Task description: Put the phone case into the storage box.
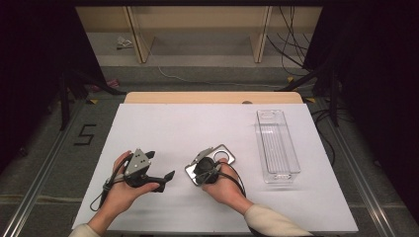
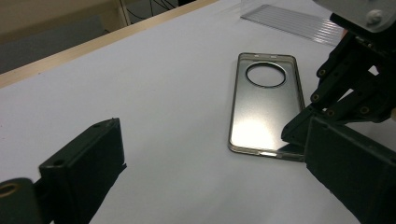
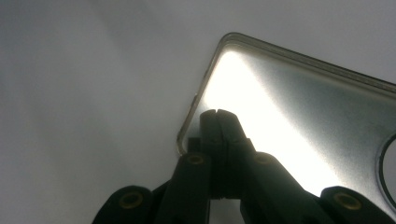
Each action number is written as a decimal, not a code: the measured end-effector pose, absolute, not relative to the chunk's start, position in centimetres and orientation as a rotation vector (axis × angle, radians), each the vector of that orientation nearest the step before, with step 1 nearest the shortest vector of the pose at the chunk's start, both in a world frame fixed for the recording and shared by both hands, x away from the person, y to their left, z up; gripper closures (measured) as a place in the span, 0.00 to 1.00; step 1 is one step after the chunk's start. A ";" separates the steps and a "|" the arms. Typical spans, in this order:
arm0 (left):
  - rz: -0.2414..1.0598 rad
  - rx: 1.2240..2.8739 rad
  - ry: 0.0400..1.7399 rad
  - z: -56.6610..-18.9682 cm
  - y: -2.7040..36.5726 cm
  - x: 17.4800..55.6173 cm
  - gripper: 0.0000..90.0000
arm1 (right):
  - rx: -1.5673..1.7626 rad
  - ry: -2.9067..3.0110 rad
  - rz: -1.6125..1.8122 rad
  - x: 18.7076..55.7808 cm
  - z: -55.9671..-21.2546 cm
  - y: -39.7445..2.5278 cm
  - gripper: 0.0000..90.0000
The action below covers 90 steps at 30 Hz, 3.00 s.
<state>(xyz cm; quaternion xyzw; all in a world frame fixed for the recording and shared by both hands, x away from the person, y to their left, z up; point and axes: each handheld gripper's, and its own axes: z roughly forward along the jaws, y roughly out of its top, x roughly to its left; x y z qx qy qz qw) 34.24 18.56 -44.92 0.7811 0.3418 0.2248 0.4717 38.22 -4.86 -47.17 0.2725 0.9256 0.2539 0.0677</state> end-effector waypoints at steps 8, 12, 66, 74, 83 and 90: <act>0.550 1.913 0.837 -44.9 18.6 34.2 0.05 | 0.793 2.818 0.718 37.6 -46.9 -5.9 1.00; 0.551 1.914 0.837 -44.9 18.6 34.2 0.05 | 0.767 2.823 0.701 37.5 -46.8 -6.7 1.00; 0.550 1.917 0.836 -45.0 18.5 34.2 0.06 | 0.833 2.814 0.685 37.4 -46.6 -11.4 0.99; 0.551 1.916 0.838 -44.9 18.5 34.2 0.06 | 0.778 2.755 0.747 37.5 -45.5 -11.5 0.82; 0.544 1.916 0.836 -45.0 18.5 34.2 0.06 | 0.471 2.726 0.715 38.0 -43.8 -11.5 0.45; 0.542 1.917 0.832 -45.0 18.4 34.3 0.06 | 0.361 2.830 0.611 37.4 -44.0 -10.5 0.33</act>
